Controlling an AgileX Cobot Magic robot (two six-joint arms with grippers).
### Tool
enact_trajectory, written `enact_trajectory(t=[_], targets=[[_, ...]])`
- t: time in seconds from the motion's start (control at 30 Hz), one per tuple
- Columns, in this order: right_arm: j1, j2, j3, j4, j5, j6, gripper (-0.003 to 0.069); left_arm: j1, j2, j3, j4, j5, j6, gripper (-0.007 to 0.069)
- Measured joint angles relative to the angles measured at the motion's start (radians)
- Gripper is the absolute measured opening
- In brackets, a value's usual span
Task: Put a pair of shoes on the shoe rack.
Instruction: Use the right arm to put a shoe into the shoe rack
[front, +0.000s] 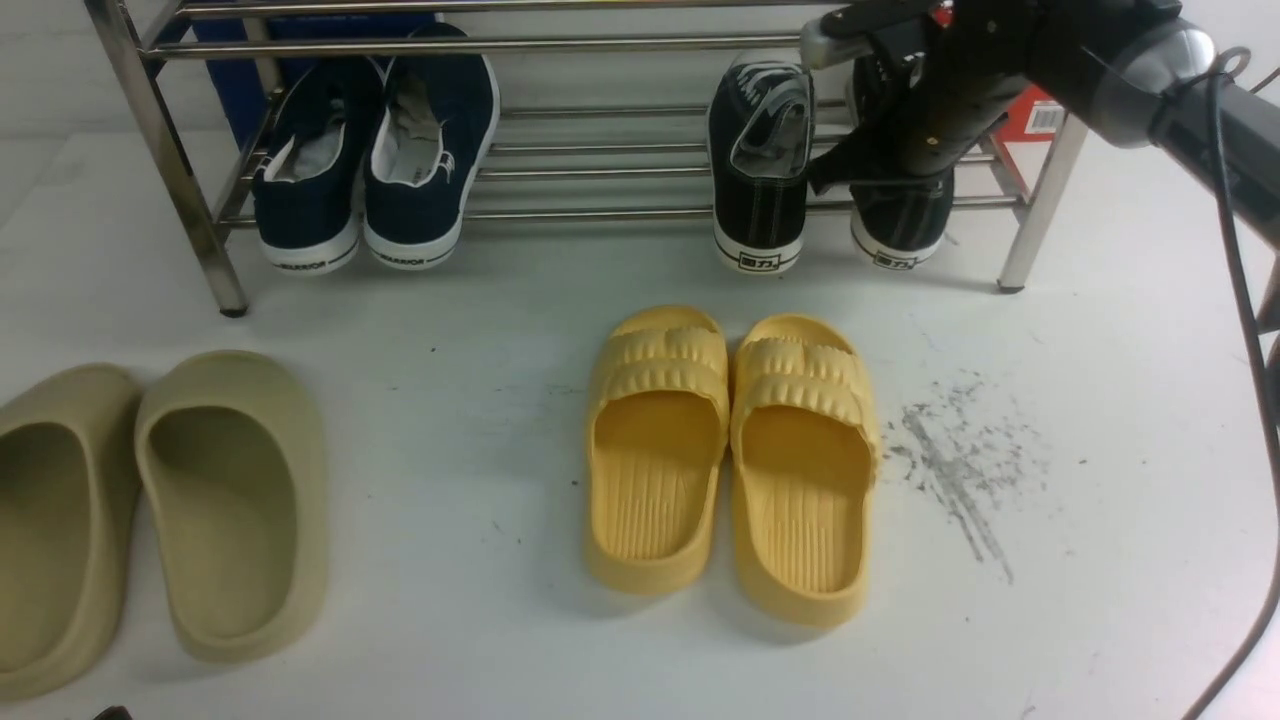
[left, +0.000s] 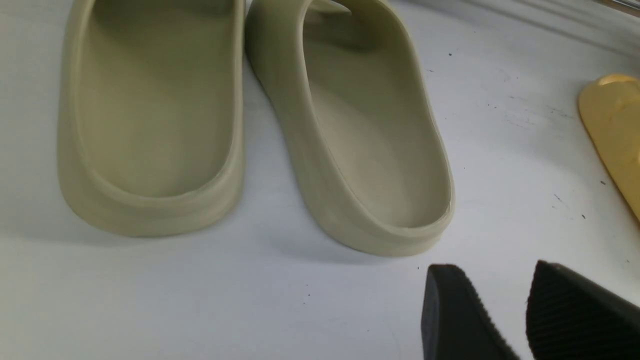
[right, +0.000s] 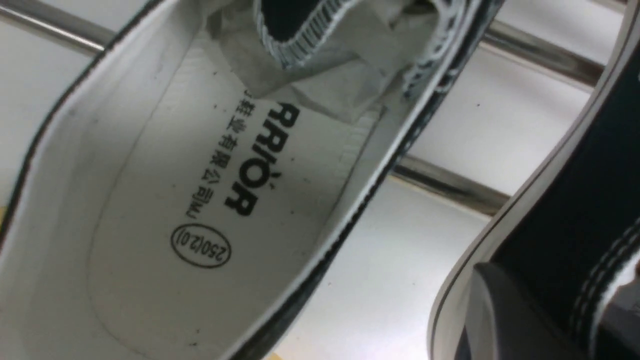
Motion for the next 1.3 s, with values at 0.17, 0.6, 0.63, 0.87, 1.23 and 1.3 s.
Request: enact_trajectory(t=[0.17,0.6,0.63,0.87,1.23,1.3], targets=[[0.003,0.000,0.000,-0.033,-0.027,0.000,0.0099,0.000,0.000,0.000,0.000,0.000,0.000,0.0238],[0.003,-0.039,-0.007,-0.064,-0.046,-0.003,0.0251,0.000,0.000,0.000,0.000,0.000,0.000,0.0238],[0.003,-0.042,-0.009,-0.064,-0.046,-0.003,0.0256,0.000,0.000,0.000,0.000,0.000,0.000,0.0238],[0.004,-0.052,-0.010,-0.062,-0.027,-0.003,0.0267,0.000,0.000,0.000,0.000,0.000,0.000,0.0238],[0.048,-0.192,-0.010,-0.048,0.267,0.001,0.0271,0.000,0.000,0.000,0.000,0.000,0.000,0.0238],[0.048,-0.225,-0.009,-0.047,0.297,0.001,0.0270,0.000,0.000,0.000,0.000,0.000,0.000,0.0238]])
